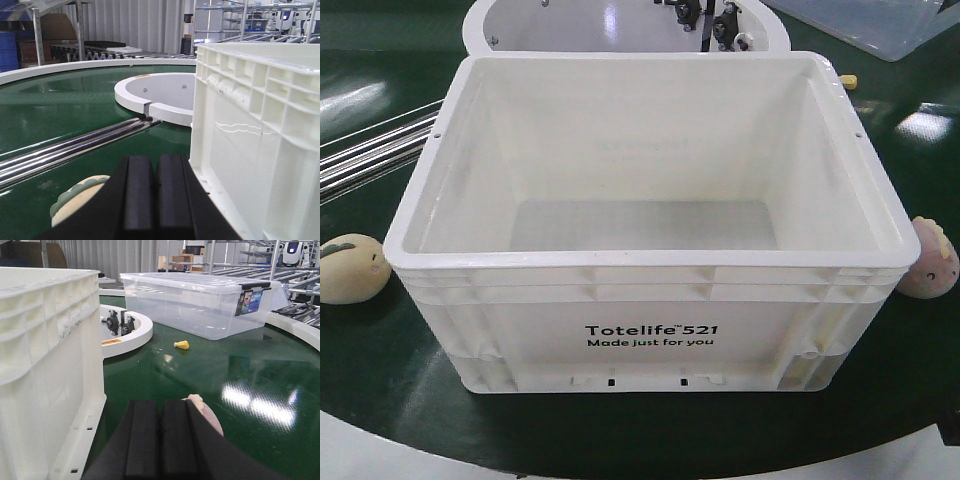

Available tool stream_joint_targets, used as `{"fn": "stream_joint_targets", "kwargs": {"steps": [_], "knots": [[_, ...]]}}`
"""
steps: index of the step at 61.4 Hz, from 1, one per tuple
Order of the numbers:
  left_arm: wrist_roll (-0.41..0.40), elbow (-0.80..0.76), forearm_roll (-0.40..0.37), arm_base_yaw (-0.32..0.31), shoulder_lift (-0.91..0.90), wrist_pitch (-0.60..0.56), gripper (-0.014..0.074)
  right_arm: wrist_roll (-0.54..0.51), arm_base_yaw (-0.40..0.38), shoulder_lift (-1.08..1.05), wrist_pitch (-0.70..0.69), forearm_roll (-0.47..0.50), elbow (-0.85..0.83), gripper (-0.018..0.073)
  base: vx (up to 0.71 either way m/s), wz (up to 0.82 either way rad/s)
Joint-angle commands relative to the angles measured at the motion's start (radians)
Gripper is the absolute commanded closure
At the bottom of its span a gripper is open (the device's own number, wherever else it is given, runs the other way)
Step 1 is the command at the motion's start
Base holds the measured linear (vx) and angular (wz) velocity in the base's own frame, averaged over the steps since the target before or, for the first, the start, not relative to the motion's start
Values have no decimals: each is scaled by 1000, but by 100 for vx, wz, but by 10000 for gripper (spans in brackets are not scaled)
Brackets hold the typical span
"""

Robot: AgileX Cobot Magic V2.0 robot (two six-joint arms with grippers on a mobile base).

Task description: Place moving items into box and shelve

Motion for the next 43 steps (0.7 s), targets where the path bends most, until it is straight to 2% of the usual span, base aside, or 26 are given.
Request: {"fn": "stream_joint_targets", "kwargs": {"steps": [1,43], "knots": [[-6,15,-7,1,-14,-83,603,-4,0,-14,-86,-4,3,565,0,0],[-6,15,-7,1,-14,-82,603,-4,0,-14,-88,-4,3,565,0,0]]}}
